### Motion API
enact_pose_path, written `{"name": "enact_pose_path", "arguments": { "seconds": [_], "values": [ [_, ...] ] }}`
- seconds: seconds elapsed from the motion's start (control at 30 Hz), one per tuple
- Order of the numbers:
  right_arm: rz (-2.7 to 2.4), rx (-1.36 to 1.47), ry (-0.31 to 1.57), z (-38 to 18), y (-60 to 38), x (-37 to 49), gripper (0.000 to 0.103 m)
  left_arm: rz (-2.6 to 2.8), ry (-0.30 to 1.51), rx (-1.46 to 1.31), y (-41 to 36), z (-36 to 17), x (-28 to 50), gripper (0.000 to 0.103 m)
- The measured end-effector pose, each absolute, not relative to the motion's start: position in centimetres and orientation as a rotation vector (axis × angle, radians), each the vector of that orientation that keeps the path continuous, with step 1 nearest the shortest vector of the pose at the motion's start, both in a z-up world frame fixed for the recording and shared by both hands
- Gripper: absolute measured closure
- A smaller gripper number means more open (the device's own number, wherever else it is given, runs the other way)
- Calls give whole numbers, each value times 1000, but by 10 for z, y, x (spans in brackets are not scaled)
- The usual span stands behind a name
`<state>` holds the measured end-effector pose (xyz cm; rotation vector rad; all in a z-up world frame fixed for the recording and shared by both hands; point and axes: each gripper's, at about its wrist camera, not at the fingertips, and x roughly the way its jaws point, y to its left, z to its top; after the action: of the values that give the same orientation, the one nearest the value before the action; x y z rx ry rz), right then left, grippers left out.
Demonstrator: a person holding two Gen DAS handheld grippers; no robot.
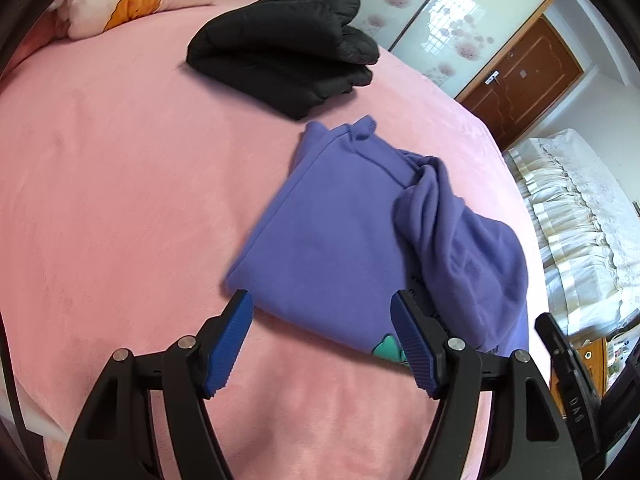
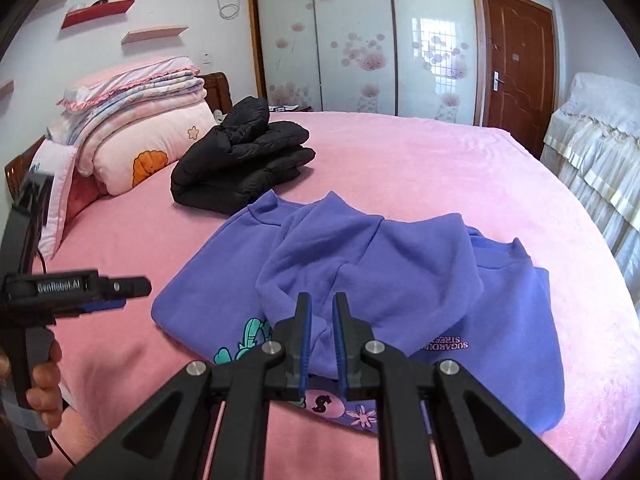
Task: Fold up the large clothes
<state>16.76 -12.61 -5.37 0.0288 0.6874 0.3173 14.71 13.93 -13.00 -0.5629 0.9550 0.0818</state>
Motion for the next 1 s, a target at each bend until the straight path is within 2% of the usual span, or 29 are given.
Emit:
{"name": "enact_pose_path", "arguments": {
  "seconds": [0.3,0.57,0.77,0.87,1.0],
  "values": [
    [288,66,700,-57,-128,177,92,-115,970,-839,137,-184,149,33],
    [282,50,699,-67,-114,198,93,-230,896,-1064,149,-230,168,33],
    [279,28,705,-81,-101,214,93,-268,854,-1110,154,-243,187,33],
    [272,17,704,-86,-96,220,93,-299,830,-1082,147,-237,193,26],
    [268,13,712,-94,-94,225,93,-319,807,-1029,140,-228,190,25]
  ]
}}
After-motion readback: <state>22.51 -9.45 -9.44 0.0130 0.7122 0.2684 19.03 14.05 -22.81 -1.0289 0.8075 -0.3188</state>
